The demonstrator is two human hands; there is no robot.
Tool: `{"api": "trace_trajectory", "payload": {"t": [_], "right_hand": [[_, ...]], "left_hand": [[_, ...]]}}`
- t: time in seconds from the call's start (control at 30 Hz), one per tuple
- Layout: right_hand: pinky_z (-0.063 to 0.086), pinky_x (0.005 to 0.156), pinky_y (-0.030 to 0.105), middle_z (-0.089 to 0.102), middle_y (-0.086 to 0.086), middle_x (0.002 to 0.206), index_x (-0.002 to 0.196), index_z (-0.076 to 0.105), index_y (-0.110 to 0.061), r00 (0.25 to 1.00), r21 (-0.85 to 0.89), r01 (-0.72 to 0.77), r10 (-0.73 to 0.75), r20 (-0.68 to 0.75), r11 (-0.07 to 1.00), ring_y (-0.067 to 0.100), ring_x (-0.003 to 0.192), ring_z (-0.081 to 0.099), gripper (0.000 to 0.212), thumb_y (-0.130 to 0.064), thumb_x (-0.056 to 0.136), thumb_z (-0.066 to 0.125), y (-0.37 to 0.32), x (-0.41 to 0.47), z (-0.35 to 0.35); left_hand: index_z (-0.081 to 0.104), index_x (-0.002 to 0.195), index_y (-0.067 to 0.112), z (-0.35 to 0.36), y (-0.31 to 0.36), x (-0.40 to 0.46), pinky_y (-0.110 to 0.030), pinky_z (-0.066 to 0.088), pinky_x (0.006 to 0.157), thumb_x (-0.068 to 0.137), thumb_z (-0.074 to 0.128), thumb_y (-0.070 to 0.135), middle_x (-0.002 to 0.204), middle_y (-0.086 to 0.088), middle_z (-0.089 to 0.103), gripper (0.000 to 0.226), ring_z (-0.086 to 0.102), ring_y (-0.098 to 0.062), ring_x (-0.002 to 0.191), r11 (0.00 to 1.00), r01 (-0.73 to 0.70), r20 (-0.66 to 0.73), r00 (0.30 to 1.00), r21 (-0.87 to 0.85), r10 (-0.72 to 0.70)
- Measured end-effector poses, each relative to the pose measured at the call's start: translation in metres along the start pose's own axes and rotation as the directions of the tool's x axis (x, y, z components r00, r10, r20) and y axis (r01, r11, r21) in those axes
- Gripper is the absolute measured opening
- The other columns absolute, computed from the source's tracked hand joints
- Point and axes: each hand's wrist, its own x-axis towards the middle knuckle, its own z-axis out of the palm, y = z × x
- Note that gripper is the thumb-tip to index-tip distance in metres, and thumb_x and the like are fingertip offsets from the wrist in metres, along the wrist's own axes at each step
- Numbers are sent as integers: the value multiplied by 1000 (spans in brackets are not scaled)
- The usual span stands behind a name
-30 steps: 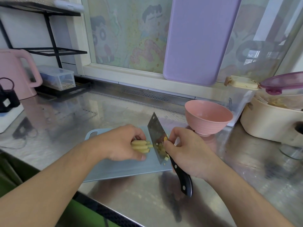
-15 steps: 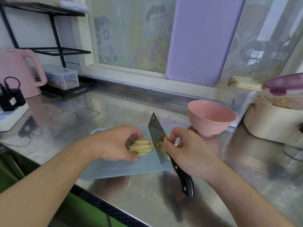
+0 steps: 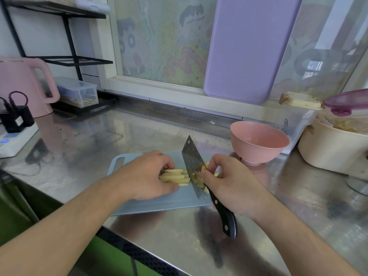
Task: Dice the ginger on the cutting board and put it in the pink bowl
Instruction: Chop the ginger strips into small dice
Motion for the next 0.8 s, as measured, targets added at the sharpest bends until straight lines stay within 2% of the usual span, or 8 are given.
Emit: {"api": "trace_trajectory", "payload": {"t": [0.13,0.23,0.37,0.43,0.5,0.67,0.73,0.8], "right_hand": [[57,50,43,71,12,63,83,56,-21,1000,11,0,0,3,1000,27,49,66,22,-36,97,63,-2,-1,1],[58,50,46,72,12,64,84,56,-21,1000,21,-17,17,8,1000,34,51,68,21,-36,97,62,-3,-2,2],[56,46,40,71,10,57,86,56,-19,1000,23,-23,23,16,999,27,45,65,21,-35,98,62,-2,-2,1],[53,45,37,70,8,55,86,56,-18,1000,21,-19,19,14,1000,21,42,61,22,-35,99,61,-1,-1,1],[49,42,33,68,5,52,86,55,-18,1000,14,-17,16,12,1000,18,41,56,23,-35,99,62,-2,-2,2],[43,38,26,60,-1,45,85,55,-17,1000,5,-15,15,8,1000,15,37,51,23,-35,99,62,-2,-2,2],[43,39,28,60,-1,45,85,56,-17,1000,3,-14,14,7,1000,16,38,51,23,-35,99,62,-2,-2,2],[46,41,32,64,2,48,85,55,-18,1000,5,-14,14,9,1000,20,39,55,24,-36,99,62,-2,-2,2]], "left_hand": [[58,110,43,2,3,-1,-31,50,94,81,73,64,107,22,51,39,52,-4,105,1000,-1,-7,1000,8,1],[55,119,46,1,0,-1,-26,49,96,75,77,69,112,25,51,54,55,-1,107,998,20,26,1000,-64,-18],[55,128,44,-16,-8,-5,-22,43,101,80,77,41,123,25,53,52,52,1,121,976,88,38,996,-199,-82],[57,128,40,-24,-15,-7,-23,42,101,83,73,29,125,19,53,49,51,-4,122,981,130,51,991,-144,-124],[59,126,39,-28,-23,-7,-25,46,99,83,72,32,125,16,54,46,54,-7,118,984,175,79,982,-40,-171],[67,116,33,-29,-27,-7,-16,49,77,84,75,29,100,18,66,33,65,1,91,971,220,64,975,-96,-214],[69,114,31,-30,-27,-5,-16,50,78,82,75,28,98,17,68,32,66,-1,90,974,213,3,977,-76,-214],[70,118,30,-30,-30,-1,-23,53,87,83,72,25,108,11,69,35,66,-10,99,972,237,-64,970,10,-235]]}}
